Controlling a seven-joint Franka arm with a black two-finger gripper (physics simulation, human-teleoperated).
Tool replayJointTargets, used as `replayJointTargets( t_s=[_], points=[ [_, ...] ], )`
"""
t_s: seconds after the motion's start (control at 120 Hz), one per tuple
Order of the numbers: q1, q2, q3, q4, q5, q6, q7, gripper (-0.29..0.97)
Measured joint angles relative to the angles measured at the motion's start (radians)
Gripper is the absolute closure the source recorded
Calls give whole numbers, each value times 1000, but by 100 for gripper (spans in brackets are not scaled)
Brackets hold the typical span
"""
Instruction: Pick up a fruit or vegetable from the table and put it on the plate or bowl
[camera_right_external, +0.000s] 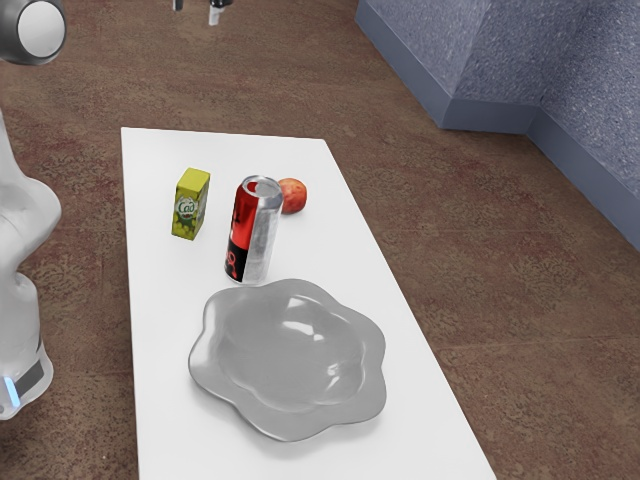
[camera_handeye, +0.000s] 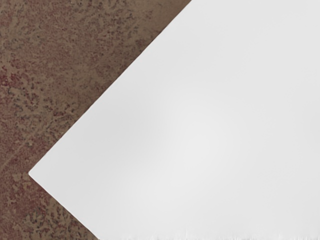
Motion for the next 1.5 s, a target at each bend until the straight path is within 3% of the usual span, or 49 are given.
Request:
replayJointTargets(
  t_s=[0.25,0.342,0.408,0.508,0.633,0.758,0.867,0.975,1.075,1.358,1.5],
  points=[
    [1,3,-1,2,-1,-9,14,2],
    [-6,18,-71,205,15,-45,15,2],
    [-6,34,-134,247,22,-60,17,2],
    [-17,80,-128,109,21,-28,22,2],
    [61,100,-88,-112,-2,91,38,2],
    [141,235,-106,-195,-111,205,62,2],
    [-4,243,-154,-222,-162,268,81,2],
    [-158,160,-160,-318,-172,305,100,2],
    [-231,117,-152,-398,-175,322,120,2],
    [49,139,-147,-457,-175,333,162,2],
    [101,135,-148,-458,-171,339,175,2]
  ],
)
